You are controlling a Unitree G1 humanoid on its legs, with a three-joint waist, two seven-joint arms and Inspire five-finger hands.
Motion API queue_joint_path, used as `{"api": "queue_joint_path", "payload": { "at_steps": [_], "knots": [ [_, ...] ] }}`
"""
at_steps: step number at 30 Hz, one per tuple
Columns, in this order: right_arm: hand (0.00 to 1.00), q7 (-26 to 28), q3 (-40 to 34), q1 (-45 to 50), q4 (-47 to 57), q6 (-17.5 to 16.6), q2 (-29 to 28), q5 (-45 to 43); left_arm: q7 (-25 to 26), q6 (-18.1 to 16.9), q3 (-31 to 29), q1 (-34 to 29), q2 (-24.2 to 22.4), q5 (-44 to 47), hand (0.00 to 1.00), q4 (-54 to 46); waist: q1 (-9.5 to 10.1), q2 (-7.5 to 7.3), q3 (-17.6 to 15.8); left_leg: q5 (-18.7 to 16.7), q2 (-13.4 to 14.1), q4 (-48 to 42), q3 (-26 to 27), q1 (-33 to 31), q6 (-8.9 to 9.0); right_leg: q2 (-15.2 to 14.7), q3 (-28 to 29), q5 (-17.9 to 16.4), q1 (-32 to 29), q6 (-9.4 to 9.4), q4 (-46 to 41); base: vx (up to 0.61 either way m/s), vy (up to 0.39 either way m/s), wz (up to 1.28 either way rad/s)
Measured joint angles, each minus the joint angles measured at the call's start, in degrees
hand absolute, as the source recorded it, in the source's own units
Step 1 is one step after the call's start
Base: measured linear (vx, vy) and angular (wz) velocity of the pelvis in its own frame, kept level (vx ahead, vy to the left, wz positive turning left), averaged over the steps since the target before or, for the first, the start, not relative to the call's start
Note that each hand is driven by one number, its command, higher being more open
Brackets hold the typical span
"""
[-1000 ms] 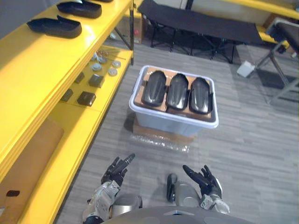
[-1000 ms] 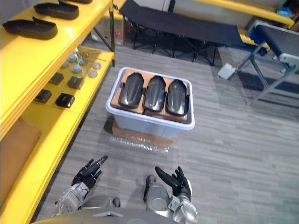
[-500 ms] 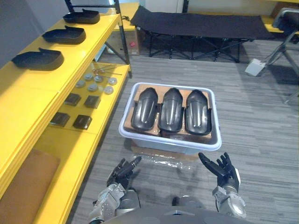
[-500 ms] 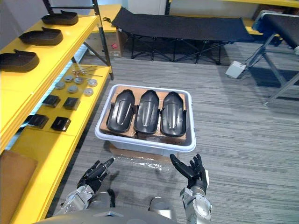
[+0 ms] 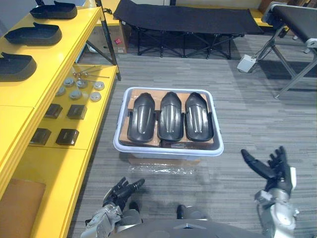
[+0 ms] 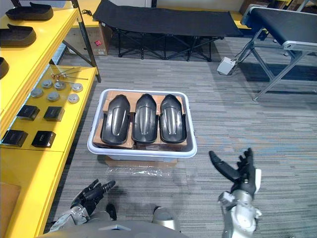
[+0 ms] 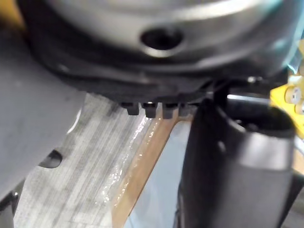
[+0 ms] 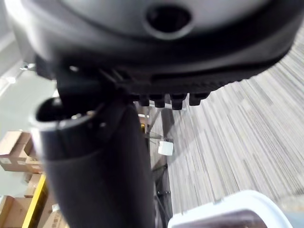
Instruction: Walk over and take three plastic housings, then place them on the shelf
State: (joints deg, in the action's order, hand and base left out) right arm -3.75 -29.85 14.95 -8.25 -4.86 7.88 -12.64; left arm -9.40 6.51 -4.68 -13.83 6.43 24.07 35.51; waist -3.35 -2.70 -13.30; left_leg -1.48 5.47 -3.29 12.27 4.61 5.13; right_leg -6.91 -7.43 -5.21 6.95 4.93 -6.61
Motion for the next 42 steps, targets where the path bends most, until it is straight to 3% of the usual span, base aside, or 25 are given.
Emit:
{"api": "queue_joint_path", "payload": {
  "at_steps": [3, 5, 10, 11, 16, 19, 22, 25, 32, 42],
  "knots": [
    [1.00, -1.38, -2.86, -5.31, -3.86, 3.27, 4.15, -0.06, -1.26, -0.13, 0.05, 0.10, 0.50, -0.34, 1.00, -0.27, 0.11, -0.05, -0.26, -0.68, -0.06, -1.46, -0.66, -2.56, -0.42, -0.02, 0.00, 0.71, -1.01, -0.14, 1.12, -0.15, -0.002, 0.07],
    [1.00, -3.11, -3.02, -10.72, -9.05, 4.98, 9.08, -1.18, -2.03, -0.53, -0.05, 0.58, 0.53, -0.42, 1.00, -1.96, 0.35, 0.14, -2.37, -0.83, 0.22, -5.48, -2.16, -7.29, -0.64, 0.14, -0.93, 0.66, -2.95, 0.43, 1.75, -0.20, -0.018, 0.25],
    [1.00, -7.23, -3.25, -21.54, -18.18, 7.35, 16.58, -3.54, -2.87, -1.99, 0.86, 4.25, 0.59, 0.09, 1.00, -3.93, 2.17, 3.77, -9.18, -3.03, 1.87, -16.13, -5.73, -15.97, -1.75, 1.60, -3.58, 2.83, -5.12, 0.80, 1.71, -0.19, 0.028, 0.28],
    [1.00, -8.03, -3.15, -23.86, -20.35, 8.10, 17.31, -3.80, -2.80, -2.74, 0.87, 4.92, 0.86, 0.27, 1.00, -4.17, 3.25, 3.92, -10.57, -3.62, 2.05, -17.72, -6.23, -17.32, -2.06, 1.83, -3.84, 3.20, -5.62, 0.75, 1.63, -0.11, 0.059, 0.17],
    [1.00, -9.39, -0.90, -30.16, -29.81, 9.40, 22.78, -4.83, -2.23, -2.96, 1.66, 6.35, 2.91, 0.86, 1.00, -2.28, 5.02, 3.91, -12.65, -4.21, 1.14, -20.83, -8.06, -21.80, -3.28, 1.42, -5.22, 3.54, -8.19, 0.64, 0.26, -0.04, 0.062, 0.19],
    [1.00, -9.83, 0.86, -35.99, -35.04, 9.55, 29.03, -6.55, -2.76, -2.66, 2.23, 7.97, 3.49, 0.85, 1.00, -0.91, 5.35, 5.21, -13.80, -4.21, -0.10, -21.74, -8.27, -23.94, -4.11, 0.08, -5.36, 3.43, -10.50, 0.81, -1.51, -0.01, 0.088, 0.09],
    [1.00, -10.79, 4.01, -41.87, -37.04, 9.49, 34.64, -5.68, -1.89, -2.48, 4.57, 9.10, 3.64, 0.55, 1.00, 3.91, 5.01, 7.23, -14.79, -4.13, -1.30, -22.55, -8.18, -25.65, -4.91, -1.37, -5.21, 2.47, -13.00, 1.70, -4.09, 0.00, 0.078, 0.05],
    [1.00, -11.46, 6.42, -43.81, -37.26, 9.68, 37.13, -5.53, -0.96, -2.73, 4.62, 9.32, 3.36, 1.16, 1.00, 5.04, 5.66, 7.80, -15.14, -3.71, -2.01, -22.55, -8.29, -26.73, -5.35, -2.37, -5.38, 0.91, -15.29, 1.75, -7.23, 0.00, 0.024, 0.10],
    [1.00, -11.59, 9.68, -49.77, -37.21, 13.64, 40.69, -1.20, -0.93, -3.03, 4.90, 9.63, 2.38, 2.92, 1.00, 5.59, 6.35, 8.89, -15.40, -3.17, -4.13, -22.59, -9.07, -29.29, -5.50, -5.66, -6.35, -4.29, -21.28, 1.82, -17.20, -0.02, -0.015, 0.16],
    [1.00, -8.24, 14.88, -56.88, -35.96, 19.11, 44.21, 1.23, -2.62, -5.20, 4.90, 11.44, -0.08, 5.24, 1.00, 5.70, 7.86, 10.78, -15.73, -2.19, -5.18, -25.01, -10.23, -35.83, -4.94, -8.48, -6.81, -8.86, -30.24, 0.69, -27.65, -0.03, -0.041, 0.11]
  ]
}}
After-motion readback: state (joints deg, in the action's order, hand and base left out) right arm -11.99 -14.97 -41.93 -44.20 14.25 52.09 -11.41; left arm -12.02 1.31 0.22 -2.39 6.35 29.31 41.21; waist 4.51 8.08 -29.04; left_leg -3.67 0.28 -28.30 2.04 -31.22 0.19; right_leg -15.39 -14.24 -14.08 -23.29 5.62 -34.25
